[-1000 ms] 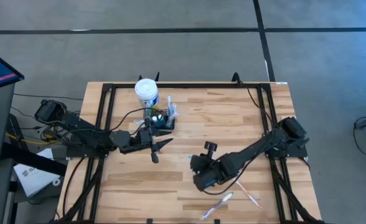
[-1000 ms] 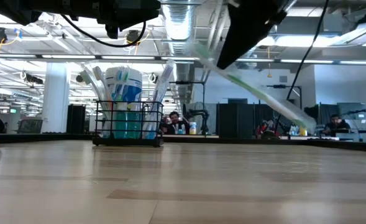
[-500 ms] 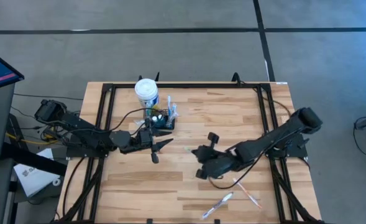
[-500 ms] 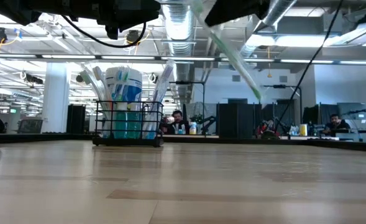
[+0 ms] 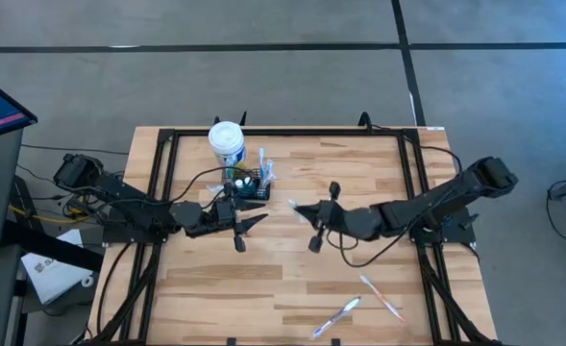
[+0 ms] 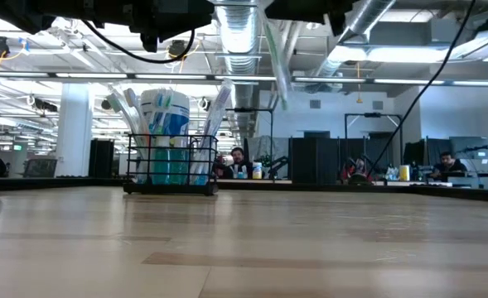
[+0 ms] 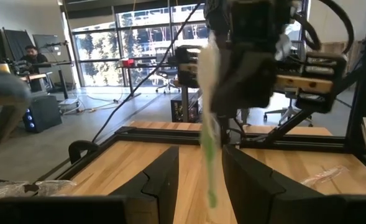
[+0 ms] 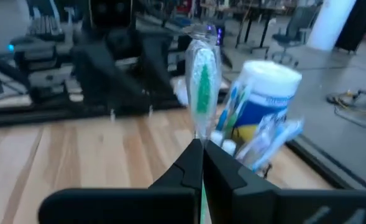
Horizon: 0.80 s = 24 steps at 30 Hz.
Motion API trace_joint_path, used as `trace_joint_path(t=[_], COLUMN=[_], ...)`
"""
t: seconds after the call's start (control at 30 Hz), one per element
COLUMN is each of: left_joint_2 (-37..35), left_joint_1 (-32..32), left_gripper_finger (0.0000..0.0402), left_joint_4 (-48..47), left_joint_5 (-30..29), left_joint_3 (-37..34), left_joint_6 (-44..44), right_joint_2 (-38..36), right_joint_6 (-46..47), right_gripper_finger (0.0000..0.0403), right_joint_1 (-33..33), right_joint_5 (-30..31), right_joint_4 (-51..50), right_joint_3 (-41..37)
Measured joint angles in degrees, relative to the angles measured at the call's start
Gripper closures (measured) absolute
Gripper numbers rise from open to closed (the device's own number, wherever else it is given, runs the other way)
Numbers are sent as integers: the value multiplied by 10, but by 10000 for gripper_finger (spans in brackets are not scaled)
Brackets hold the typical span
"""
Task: Pick & Place toothbrushing station
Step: Put the green toothbrush into the wire organizer
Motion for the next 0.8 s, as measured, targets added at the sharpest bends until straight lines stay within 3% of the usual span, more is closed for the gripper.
trace_joint_path(t=[0.37,0.8], left_joint_2=[0,0], left_joint_1=[0,0], left_gripper_finger=[284,284], left_joint_4=[0,1], left_joint_5=[0,0], left_joint_3=[0,0], left_joint_6=[0,0], right_joint_2=[0,10], right_joint_6=[-73,-77], right_gripper_finger=[403,403], right_joint_1=[-87,-210], right_joint_5=[-73,-178], right_joint_4=[116,179], right_joint_3=[-26,-28])
